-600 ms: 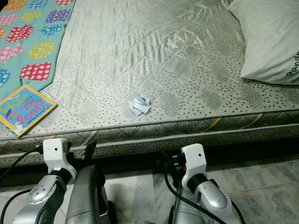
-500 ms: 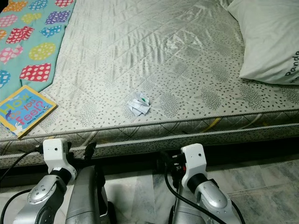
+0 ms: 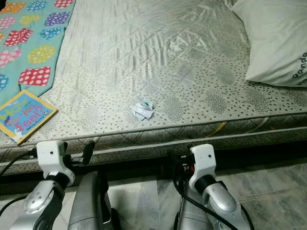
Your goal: Clean up the room
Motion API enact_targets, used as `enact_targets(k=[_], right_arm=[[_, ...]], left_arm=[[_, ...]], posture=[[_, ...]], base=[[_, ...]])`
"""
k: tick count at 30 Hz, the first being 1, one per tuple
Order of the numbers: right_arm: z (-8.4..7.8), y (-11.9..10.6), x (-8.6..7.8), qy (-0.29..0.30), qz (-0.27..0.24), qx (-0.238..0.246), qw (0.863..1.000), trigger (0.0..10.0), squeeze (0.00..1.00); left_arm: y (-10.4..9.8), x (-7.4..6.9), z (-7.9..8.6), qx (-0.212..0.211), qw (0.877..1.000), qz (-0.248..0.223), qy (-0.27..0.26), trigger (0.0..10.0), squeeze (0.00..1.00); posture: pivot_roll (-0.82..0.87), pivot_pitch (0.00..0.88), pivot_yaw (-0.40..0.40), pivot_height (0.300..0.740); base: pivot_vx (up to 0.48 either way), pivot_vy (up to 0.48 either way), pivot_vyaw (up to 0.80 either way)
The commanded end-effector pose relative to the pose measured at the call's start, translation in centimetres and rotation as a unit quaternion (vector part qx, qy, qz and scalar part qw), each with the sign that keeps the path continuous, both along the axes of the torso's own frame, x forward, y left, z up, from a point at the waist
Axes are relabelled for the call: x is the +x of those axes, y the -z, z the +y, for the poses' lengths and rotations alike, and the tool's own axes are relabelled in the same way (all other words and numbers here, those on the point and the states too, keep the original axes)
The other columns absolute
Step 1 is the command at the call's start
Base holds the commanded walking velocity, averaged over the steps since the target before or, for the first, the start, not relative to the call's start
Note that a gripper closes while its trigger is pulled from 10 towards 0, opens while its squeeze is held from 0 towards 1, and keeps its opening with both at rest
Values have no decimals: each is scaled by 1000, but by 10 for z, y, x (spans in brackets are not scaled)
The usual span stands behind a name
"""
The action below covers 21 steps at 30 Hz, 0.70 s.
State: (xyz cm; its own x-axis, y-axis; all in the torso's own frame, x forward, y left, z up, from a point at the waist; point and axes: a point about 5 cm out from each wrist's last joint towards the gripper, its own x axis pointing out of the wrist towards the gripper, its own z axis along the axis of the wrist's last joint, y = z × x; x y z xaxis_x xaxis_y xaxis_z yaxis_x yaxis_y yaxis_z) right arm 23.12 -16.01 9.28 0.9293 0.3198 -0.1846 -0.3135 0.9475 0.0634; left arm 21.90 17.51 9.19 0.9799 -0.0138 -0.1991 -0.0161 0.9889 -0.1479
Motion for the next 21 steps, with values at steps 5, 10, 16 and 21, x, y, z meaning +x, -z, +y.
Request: enact_targets(k=[5,10,16,21], right_arm=[[6,-2,0,-7,-8,10,1000,10000,0],[10,-4,4,-14,-11,18,1000,10000,0],[10,-10,12,34,-42,3,999,10000,0],[8,-11,11,48,-49,-13,998,10000,0]], left_arm=[[-5,-5,14,10,1000,-3,-26,10000,0],[-8,-7,20,13,999,-12,-34,10000,0],[-9,-3,36,46,996,-25,-65,10000,0],[-9,0,33,35,998,-25,-55,10000,0]], posture=[[-76,188,53,530],[-62,186,47,530],[-55,182,48,530],[-62,181,54,530]], base=[[0,0,0],[0,0,0],[0,0,0],[0,0,0]])
